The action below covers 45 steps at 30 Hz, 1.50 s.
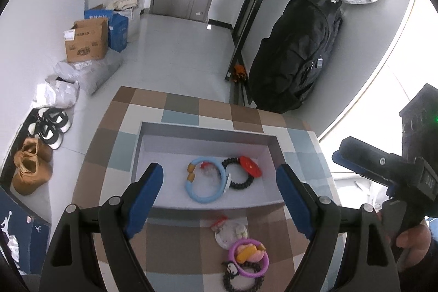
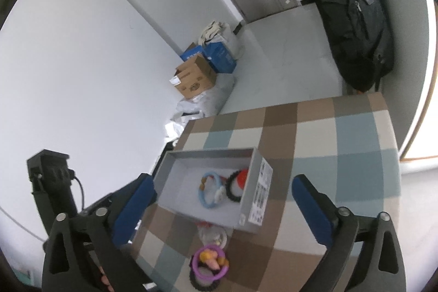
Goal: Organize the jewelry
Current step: 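Withdraw both grippers from the box back over the remaining pile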
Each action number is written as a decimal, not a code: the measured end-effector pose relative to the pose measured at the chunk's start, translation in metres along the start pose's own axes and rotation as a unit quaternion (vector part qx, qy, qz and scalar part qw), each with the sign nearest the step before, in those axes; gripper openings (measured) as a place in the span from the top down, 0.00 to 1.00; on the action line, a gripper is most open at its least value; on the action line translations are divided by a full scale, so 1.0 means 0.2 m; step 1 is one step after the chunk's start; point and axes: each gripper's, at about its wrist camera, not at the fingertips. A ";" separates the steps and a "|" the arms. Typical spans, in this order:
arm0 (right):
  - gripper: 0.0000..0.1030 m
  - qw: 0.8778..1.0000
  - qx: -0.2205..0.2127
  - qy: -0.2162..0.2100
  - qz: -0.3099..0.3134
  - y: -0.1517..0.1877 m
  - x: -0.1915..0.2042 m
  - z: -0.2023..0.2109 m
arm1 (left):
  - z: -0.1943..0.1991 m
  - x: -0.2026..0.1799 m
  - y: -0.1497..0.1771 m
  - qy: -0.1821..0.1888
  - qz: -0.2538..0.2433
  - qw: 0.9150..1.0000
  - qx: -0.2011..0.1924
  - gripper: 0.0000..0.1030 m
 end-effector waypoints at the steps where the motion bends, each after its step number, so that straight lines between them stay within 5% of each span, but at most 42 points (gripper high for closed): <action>1: 0.00 1.000 0.000 0.004 0.007 0.02 0.01 0.01 | 0.01 0.00 0.01 0.000 -0.002 1.000 0.000 0.21; 5: 0.00 0.999 0.002 0.033 0.026 0.12 0.04 0.04 | 0.04 0.00 0.07 0.025 -0.001 1.000 0.013 0.21; 20: 0.00 0.992 0.049 0.107 0.046 0.43 0.07 0.00 | 0.08 0.07 0.21 0.004 0.005 0.999 0.035 0.09; 34: 0.09 0.983 0.118 0.092 0.109 0.56 0.21 -0.21 | 0.09 0.26 0.16 0.026 0.069 0.997 0.034 0.03; 40: 0.23 0.980 0.130 0.101 0.115 0.55 0.23 -0.30 | 0.12 0.28 0.15 -0.021 0.056 0.998 0.008 0.03; 45: 0.23 0.975 0.138 0.113 0.135 0.57 0.28 -0.37 | 0.12 0.28 0.15 -0.029 0.036 0.999 0.001 0.03</action>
Point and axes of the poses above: each gripper's, at about its wrist camera, not at the fingertips, and z roughly against the way its jaws point, x to its left, y to its underside, and after that the axes turned 9 degrees about -y, right-handed
